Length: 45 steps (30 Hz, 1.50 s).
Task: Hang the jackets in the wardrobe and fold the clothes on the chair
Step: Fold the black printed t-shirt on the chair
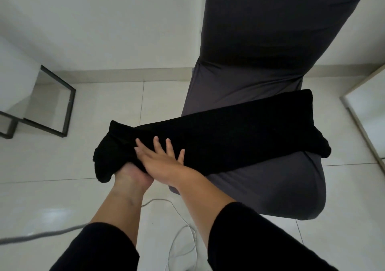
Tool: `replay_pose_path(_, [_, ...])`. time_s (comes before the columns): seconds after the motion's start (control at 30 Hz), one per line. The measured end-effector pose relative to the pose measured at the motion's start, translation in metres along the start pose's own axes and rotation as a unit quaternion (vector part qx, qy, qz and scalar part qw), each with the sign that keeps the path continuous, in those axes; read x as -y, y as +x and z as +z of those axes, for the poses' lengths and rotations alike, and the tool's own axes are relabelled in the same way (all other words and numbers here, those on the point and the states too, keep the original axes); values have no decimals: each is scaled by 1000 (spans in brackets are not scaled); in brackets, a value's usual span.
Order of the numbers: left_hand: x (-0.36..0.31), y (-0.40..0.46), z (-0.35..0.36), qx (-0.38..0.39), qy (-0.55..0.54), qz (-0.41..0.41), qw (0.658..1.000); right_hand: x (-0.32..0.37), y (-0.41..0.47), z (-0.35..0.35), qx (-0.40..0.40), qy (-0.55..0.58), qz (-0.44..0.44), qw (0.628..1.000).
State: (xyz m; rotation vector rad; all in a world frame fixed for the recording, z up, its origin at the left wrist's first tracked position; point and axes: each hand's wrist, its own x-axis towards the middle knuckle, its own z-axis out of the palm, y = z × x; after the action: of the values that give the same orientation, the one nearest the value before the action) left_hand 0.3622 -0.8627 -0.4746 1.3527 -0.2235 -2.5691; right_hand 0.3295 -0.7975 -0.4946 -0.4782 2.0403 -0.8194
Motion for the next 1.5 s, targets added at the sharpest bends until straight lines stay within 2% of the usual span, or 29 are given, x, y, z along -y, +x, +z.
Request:
replay_pose_path(0.13, [-14, -10, -6, 20, 100, 48, 994, 8, 5, 11, 6, 46, -18, 999])
replay_pose_path(0.2, [-11, -12, -3, 29, 199, 99, 975, 11, 9, 8, -14, 147, -12, 989])
replay_pose_path(0.23, [-5, -14, 2, 23, 261, 123, 957, 13, 6, 3, -33, 250, 0, 968])
replay_pose_path(0.3, [16, -17, 15, 20, 374, 160, 913, 9, -2, -18, -52, 453, 14, 890])
replay_pose_path(0.37, [42, -15, 29, 55, 421, 158, 892, -4, -12, -47, -45, 551, 9, 834])
replay_pose_path(0.4, [54, -11, 33, 68, 458, 180, 868, -13, -17, -59, -54, 580, 12, 813])
replay_pose_path(0.43, [66, -5, 38, 69, 531, 217, 816, -24, -22, -69, -61, 600, 18, 797])
replay_pose_path(0.5, [94, 8, 45, 40, 698, 285, 656, -46, -32, -88, -78, 626, 21, 776])
replay_pose_path(0.6, [126, 10, 49, 15, 833, 284, 475, -79, -45, -111, -111, 651, 36, 750])
replay_pose_path(0.67, [137, 13, 45, 41, 885, 313, 341, -102, -51, -126, -160, 618, 59, 767])
replay_pose_path(0.7, [142, 17, 43, 65, 897, 335, 281, -112, -56, -132, -190, 582, 68, 788])
replay_pose_path(0.73, [146, 20, 43, 82, 903, 348, 239, -123, -58, -138, -221, 542, 73, 808])
replay_pose_path(0.77, [152, 21, 44, 98, 900, 362, 220, -133, -62, -144, -255, 501, 74, 824])
replay_pose_path(0.83, [168, 19, 51, 111, 883, 394, 229, -154, -72, -155, -350, 384, 72, 851])
replay_pose_path(0.93, [197, 18, 69, 151, 856, 431, 244, -189, -88, -177, -475, 137, 84, 865])
replay_pose_path(1.0, [223, 23, 83, 197, 846, 435, 238, -212, -98, -192, -470, 4, 116, 875])
replay_pose_path(1.07, [248, 30, 94, 218, 851, 421, 225, -232, -106, -205, -415, -87, 162, 891])
replay_pose_path(1.17, [275, 44, 105, 218, 878, 363, 222, -252, -111, -218, -372, -149, 174, 899])
replay_pose_path(1.27, [288, 52, 113, 210, 897, 341, 187, -261, -113, -229, -374, -165, 193, 892])
replay_pose_path(1.3, [290, 52, 113, 210, 896, 338, 200, -261, -115, -231, -382, -160, 206, 887])
replay_pose_path(1.37, [294, 48, 115, 199, 880, 348, 255, -258, -115, -238, -428, -159, 210, 865])
replay_pose_path(1.43, [296, 45, 119, 176, 854, 385, 302, -249, -111, -247, -490, -172, 179, 836])
replay_pose_path(1.5, [295, 47, 124, 183, 835, 400, 332, -240, -101, -260, -529, -178, 134, 819])
